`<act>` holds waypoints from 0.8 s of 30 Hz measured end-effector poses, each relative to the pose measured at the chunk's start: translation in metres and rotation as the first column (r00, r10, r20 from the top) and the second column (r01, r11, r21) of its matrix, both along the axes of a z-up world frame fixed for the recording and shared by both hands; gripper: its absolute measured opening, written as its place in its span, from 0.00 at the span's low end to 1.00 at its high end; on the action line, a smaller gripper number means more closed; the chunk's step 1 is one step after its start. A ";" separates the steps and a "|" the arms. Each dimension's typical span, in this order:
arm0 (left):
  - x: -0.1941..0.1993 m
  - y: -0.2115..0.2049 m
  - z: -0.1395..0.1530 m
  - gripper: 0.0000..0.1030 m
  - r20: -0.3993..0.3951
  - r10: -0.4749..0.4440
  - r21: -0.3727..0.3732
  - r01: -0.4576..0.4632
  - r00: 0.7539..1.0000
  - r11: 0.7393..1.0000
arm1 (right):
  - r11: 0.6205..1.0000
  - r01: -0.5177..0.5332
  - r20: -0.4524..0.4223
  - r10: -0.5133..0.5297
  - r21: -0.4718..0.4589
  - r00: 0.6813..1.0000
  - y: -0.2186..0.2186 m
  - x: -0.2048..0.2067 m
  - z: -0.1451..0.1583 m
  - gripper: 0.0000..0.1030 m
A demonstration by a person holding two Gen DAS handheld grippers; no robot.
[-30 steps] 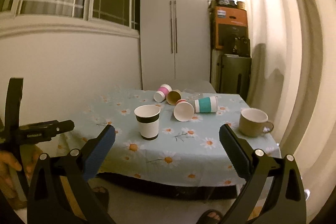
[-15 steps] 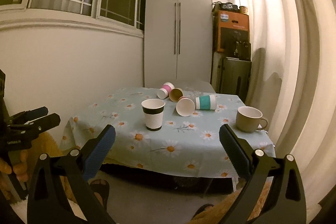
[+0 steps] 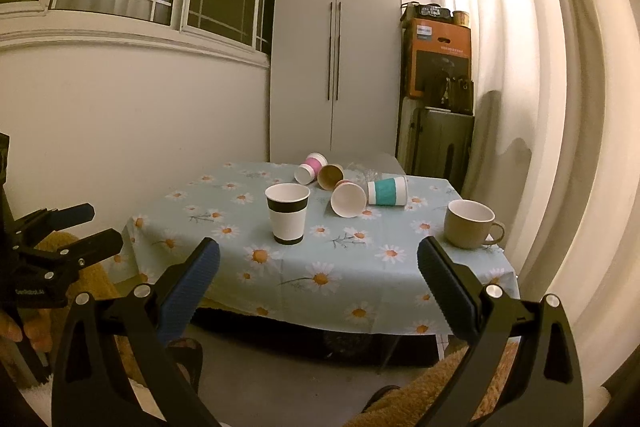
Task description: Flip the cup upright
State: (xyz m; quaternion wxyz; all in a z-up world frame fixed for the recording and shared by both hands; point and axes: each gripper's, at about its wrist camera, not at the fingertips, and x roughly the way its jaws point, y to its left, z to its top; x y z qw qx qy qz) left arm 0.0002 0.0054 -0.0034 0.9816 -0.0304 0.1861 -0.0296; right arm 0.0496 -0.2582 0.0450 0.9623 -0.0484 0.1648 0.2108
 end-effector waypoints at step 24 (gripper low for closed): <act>0.000 -0.004 -0.001 0.94 -0.010 -0.011 0.012 0.011 1.000 1.000 | 1.000 -0.006 -0.010 0.006 -0.008 1.000 0.001 0.001 -0.002 0.95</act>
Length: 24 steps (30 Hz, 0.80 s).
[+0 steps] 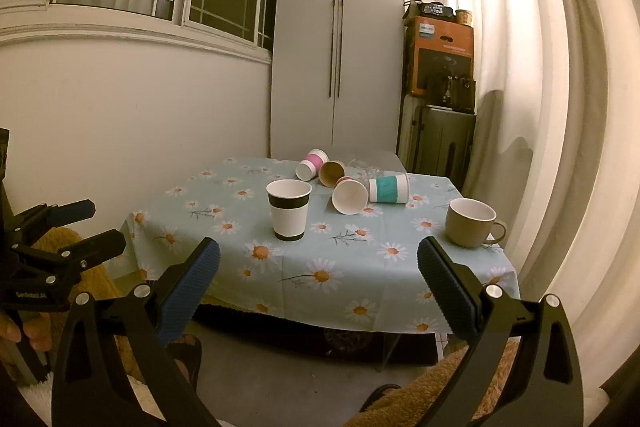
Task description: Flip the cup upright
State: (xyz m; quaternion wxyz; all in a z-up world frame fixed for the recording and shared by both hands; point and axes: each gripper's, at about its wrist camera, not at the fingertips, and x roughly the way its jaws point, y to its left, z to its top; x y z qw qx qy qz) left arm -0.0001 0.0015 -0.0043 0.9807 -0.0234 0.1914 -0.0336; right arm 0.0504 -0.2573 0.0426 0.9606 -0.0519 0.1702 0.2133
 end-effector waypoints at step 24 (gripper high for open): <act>-0.001 0.000 -0.001 0.94 0.000 -0.008 0.007 0.008 1.000 1.000 | 1.000 0.000 -0.001 0.000 0.002 1.000 -0.001 0.002 -0.001 0.95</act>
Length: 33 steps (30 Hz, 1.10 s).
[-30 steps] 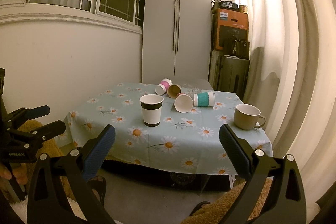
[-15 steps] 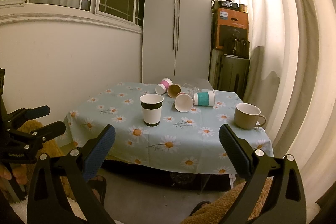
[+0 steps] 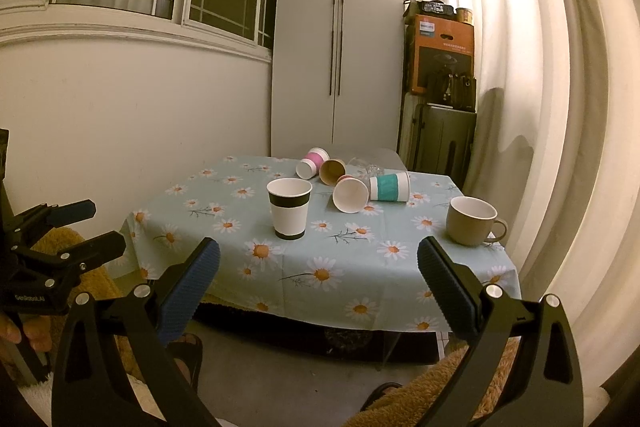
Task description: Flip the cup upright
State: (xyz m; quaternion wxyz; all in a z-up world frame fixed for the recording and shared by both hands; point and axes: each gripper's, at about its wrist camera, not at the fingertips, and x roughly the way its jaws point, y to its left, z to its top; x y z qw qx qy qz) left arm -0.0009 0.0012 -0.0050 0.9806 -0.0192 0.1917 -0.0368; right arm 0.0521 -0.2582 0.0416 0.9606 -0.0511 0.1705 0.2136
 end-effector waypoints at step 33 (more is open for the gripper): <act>0.001 -0.001 0.000 0.94 0.003 0.003 0.000 -0.003 1.000 1.000 | 1.000 -0.006 -0.005 0.006 -0.009 1.000 0.002 0.001 -0.004 0.95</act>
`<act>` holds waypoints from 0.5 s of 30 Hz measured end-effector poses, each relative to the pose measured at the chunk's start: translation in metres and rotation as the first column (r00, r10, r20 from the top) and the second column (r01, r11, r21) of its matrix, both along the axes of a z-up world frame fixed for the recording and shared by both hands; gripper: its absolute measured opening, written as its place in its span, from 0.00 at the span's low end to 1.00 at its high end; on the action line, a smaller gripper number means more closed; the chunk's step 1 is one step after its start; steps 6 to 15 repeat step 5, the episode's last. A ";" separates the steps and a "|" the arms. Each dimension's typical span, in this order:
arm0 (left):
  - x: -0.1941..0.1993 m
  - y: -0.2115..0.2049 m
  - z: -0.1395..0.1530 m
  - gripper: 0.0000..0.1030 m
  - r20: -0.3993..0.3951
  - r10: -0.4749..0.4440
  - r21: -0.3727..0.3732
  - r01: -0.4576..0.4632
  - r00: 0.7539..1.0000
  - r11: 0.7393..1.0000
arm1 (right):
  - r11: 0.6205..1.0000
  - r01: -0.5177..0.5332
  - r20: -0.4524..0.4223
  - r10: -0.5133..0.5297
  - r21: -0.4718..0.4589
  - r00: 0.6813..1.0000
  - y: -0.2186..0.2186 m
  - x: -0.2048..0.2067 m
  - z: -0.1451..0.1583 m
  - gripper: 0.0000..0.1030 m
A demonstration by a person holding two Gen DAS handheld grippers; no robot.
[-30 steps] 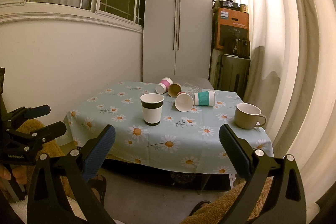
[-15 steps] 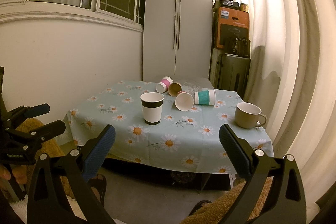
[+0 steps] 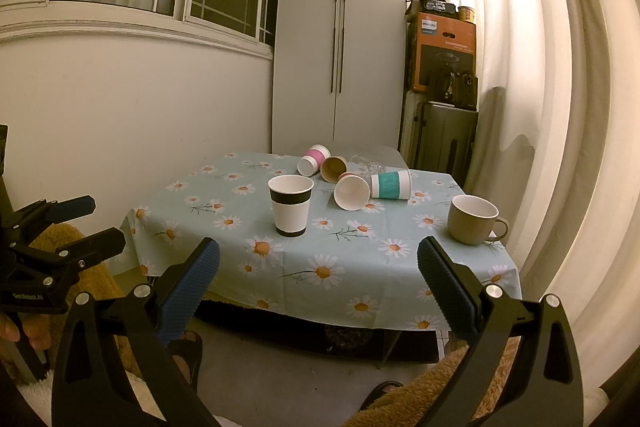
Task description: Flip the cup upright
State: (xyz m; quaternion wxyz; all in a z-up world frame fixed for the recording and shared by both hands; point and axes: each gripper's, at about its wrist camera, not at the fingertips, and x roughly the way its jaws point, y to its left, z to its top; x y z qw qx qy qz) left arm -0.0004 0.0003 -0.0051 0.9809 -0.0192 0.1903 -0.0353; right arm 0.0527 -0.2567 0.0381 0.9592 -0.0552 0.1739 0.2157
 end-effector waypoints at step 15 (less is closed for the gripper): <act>0.000 0.000 -0.001 0.94 0.000 0.002 0.001 -0.002 1.000 1.000 | 1.000 0.000 -0.001 0.000 -0.002 1.000 0.000 0.000 0.000 0.95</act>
